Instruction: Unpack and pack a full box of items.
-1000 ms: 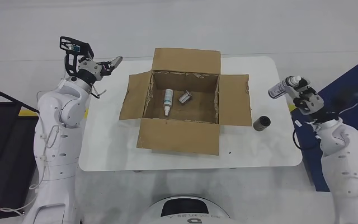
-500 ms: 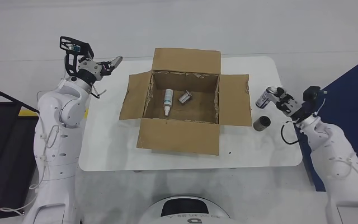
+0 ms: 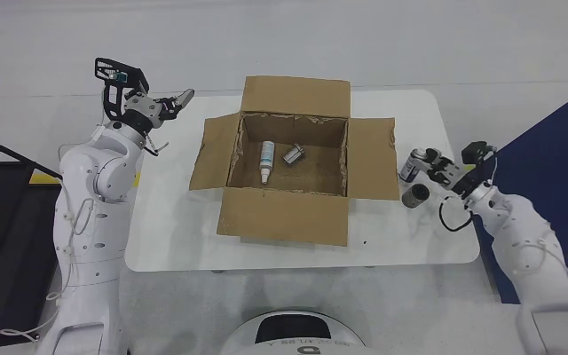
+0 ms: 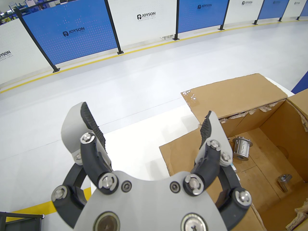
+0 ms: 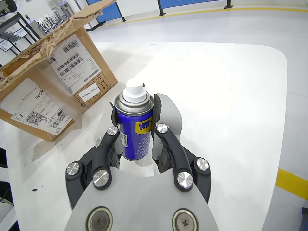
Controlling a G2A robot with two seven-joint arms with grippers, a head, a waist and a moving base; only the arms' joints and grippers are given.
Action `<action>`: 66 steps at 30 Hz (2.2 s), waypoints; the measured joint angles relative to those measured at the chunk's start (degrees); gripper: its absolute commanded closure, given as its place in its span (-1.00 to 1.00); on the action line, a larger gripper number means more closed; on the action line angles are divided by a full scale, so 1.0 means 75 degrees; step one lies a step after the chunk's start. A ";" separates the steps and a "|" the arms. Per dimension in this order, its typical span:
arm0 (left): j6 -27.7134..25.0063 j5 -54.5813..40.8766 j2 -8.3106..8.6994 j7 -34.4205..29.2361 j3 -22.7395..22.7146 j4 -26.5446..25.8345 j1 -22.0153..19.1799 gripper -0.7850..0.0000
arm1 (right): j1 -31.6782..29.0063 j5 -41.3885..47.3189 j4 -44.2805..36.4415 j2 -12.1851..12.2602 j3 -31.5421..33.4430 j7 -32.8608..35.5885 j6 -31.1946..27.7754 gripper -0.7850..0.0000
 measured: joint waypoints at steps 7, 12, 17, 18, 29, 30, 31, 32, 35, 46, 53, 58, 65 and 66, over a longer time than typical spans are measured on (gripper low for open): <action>0.0000 0.0000 0.0000 0.0000 0.0000 0.0000 0.0000 -1.00 | 0.0197 0.0078 0.0227 0.0120 -0.0525 -0.0441 0.0000 1.00; 0.0000 0.0000 0.0000 0.0000 0.0000 0.0000 0.0000 -1.00 | 0.0475 0.0429 0.0728 0.0140 -0.0615 -0.0856 0.0000 1.00; 0.0000 0.0000 0.0000 0.0000 0.0000 0.0000 0.0000 -1.00 | 0.0886 0.0341 0.1222 -0.0003 -0.0780 -0.0717 0.0007 1.00; 0.0000 0.0000 0.0000 0.0000 0.0000 0.0000 0.0000 -1.00 | 0.0940 0.0285 0.1286 -0.0031 -0.0825 -0.0664 0.0021 1.00; 0.0000 0.0000 0.0000 0.0000 0.0000 0.0000 0.0000 -1.00 | 0.1240 -0.0001 0.1793 -0.0245 -0.1152 -0.0738 0.0000 0.55; 0.0000 0.0000 0.0000 0.0000 0.0000 0.0000 0.0000 -1.00 | 0.1236 -0.0025 0.1800 -0.0248 -0.1169 -0.0784 0.0000 0.51; 0.0000 0.0000 0.0000 0.0000 0.0000 0.0000 0.0000 -1.00 | 0.1230 -0.0049 0.1806 -0.0249 -0.1185 -0.0833 0.0000 0.46; 0.0000 0.0000 0.0000 0.0000 0.0000 0.0000 0.0000 -1.00 | 0.1219 -0.0073 0.1813 -0.0251 -0.1205 -0.0900 0.0000 0.44; 0.0000 0.0000 0.0000 0.0000 0.0000 0.0000 0.0000 -1.00 | 0.1181 -0.0107 0.1820 -0.0255 -0.1258 -0.1061 0.0000 0.38; 0.0000 0.0000 0.0000 0.0000 0.0000 0.0000 0.0000 -1.00 | 0.0990 -0.0269 0.1639 -0.0178 -0.1444 -0.1719 0.0000 0.25; 0.0000 0.0000 0.0000 0.0000 0.0000 0.0000 0.0000 -1.00 | 0.0890 -0.0411 0.1467 -0.0085 -0.1537 -0.2076 0.0000 0.06; 0.0000 0.0000 0.0000 0.0000 0.0000 0.0000 0.0000 -1.00 | 0.0810 -0.0470 0.1366 -0.0021 -0.1574 -0.2375 0.0000 0.02; 0.0000 0.0000 0.0000 0.0000 0.0000 0.0000 0.0000 -1.00 | 0.0649 -0.0605 0.1005 0.0137 -0.1636 -0.3110 0.0000 -0.62; 0.0000 0.0000 0.0000 0.0000 0.0000 0.0000 0.0000 -1.00 | 0.0622 -0.0651 0.0932 0.0178 -0.1641 -0.3262 0.0000 -0.84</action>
